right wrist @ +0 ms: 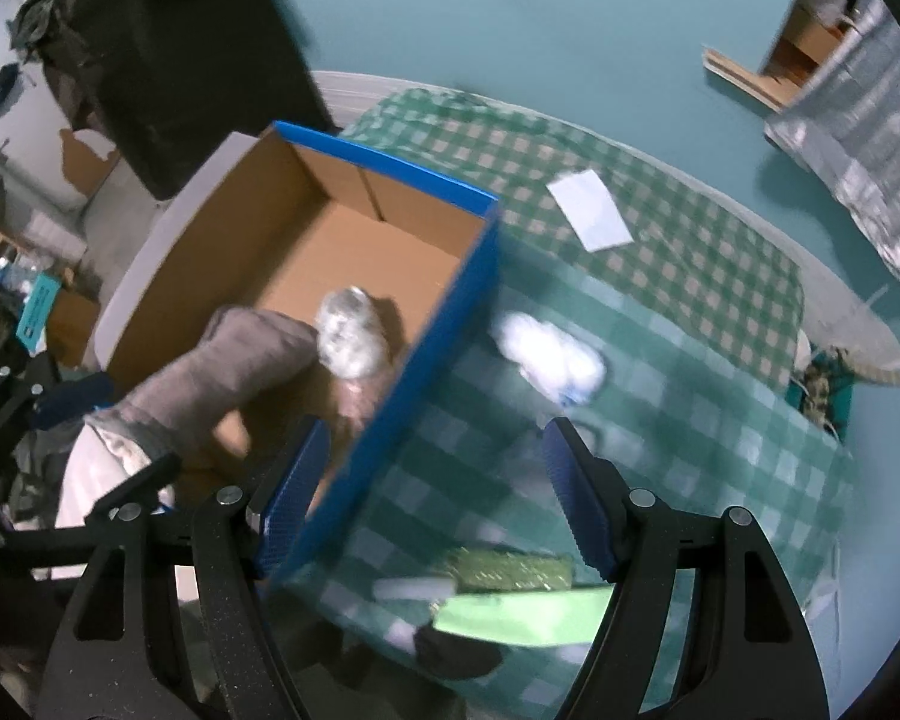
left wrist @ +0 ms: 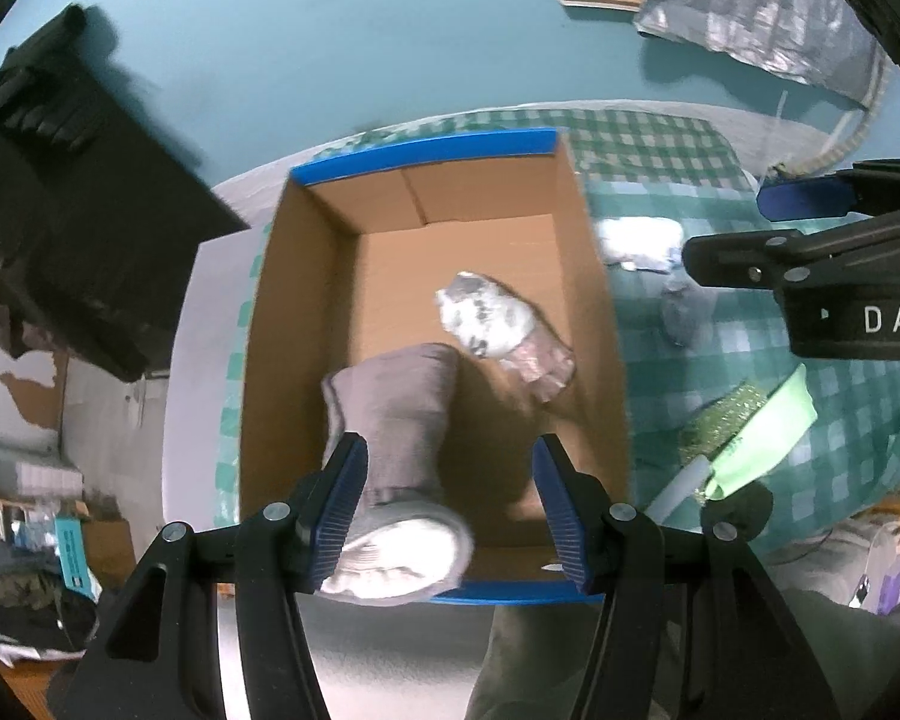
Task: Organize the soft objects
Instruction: 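Lower the slipper into the box with the left tool while the right tool drops the bundle inside, then move the right tool to the light-green cloth and grasp its edge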
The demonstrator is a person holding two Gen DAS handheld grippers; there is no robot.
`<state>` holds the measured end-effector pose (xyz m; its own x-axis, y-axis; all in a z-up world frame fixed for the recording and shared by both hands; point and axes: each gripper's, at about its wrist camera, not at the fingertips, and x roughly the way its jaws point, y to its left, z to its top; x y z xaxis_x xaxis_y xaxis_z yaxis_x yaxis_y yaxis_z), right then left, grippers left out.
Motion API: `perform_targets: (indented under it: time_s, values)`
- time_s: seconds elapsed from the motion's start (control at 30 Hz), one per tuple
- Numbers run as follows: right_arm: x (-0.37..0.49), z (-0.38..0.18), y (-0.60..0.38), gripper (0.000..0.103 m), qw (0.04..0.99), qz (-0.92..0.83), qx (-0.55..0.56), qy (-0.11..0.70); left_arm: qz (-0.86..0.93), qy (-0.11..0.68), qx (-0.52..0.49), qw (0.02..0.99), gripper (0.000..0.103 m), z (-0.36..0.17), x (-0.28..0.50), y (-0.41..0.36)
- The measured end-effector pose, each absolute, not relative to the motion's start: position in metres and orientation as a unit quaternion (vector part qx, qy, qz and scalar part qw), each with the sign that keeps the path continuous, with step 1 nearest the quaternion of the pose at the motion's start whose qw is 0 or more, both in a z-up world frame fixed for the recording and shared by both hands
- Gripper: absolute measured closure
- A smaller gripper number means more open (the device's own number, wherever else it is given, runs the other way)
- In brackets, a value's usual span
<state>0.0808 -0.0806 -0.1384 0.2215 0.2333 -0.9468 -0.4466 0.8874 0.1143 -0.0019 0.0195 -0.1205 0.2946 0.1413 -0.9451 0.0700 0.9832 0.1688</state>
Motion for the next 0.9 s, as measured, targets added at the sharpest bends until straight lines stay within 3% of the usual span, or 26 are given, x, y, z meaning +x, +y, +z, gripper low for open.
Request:
perform_targets:
  time_s: [0.9]
  values:
    - [0.042, -0.221, -0.216, 0.028, 0.741, 0.125, -0.039, 0.658, -0.060, 0.605, 0.139, 0.782, 0.044, -0.143, -0.013, -0.082]
